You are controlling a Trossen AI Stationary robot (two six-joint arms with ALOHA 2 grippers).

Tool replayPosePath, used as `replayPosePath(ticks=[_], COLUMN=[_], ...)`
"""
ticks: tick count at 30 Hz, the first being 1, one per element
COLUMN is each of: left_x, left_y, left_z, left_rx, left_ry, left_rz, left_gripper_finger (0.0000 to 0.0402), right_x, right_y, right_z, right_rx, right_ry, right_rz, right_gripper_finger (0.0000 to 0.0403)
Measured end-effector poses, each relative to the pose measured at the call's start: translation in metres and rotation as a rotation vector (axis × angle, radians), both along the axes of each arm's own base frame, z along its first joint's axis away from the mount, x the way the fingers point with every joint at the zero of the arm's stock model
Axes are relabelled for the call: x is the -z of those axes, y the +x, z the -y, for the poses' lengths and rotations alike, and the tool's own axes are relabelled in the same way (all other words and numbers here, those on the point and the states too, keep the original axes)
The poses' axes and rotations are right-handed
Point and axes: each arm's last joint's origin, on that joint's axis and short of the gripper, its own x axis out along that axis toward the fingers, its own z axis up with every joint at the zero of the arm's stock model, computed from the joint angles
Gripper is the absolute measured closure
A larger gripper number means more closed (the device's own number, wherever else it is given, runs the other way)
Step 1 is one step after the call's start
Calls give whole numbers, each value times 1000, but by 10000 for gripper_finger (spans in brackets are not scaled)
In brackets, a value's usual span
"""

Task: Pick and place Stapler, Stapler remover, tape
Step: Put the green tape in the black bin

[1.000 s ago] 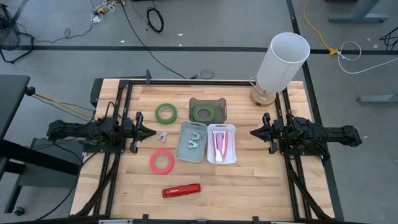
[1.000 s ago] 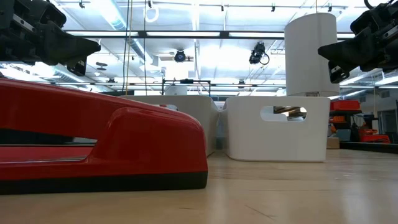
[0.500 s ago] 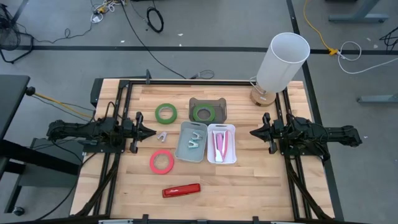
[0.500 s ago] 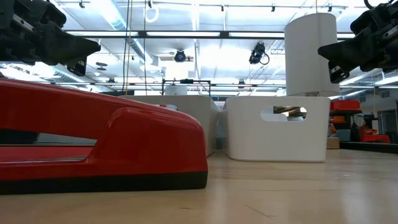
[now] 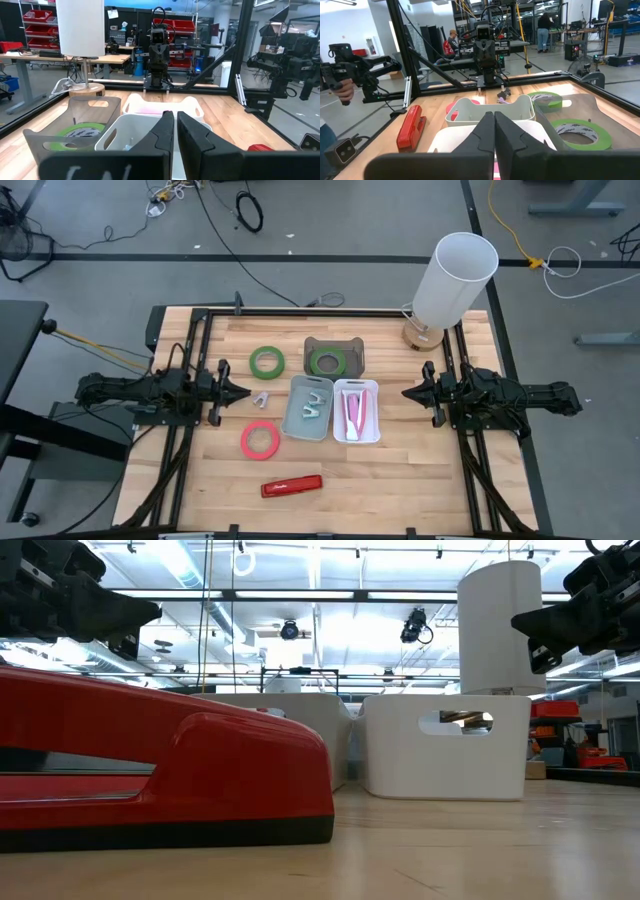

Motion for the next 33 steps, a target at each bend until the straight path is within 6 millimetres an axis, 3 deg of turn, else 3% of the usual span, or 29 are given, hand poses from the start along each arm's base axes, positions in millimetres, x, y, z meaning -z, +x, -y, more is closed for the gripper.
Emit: replayPosePath(ticks=[7,18,33], left_x=[-9,-49,-122], left_y=[-2,-12,-9], left_z=[0,-2,-2], left_rx=[2,-35,-43], left_ry=[-34,-28,-31], left_rz=[30,-28,-67], left_gripper_finger=[374,374,374], right_x=[0,0,0], right_y=[0,0,0], right_z=[0,0,0], right_rx=[0,0,0], right_ry=[0,0,0], right_rz=[0,0,0], right_gripper_finger=[399,399,399])
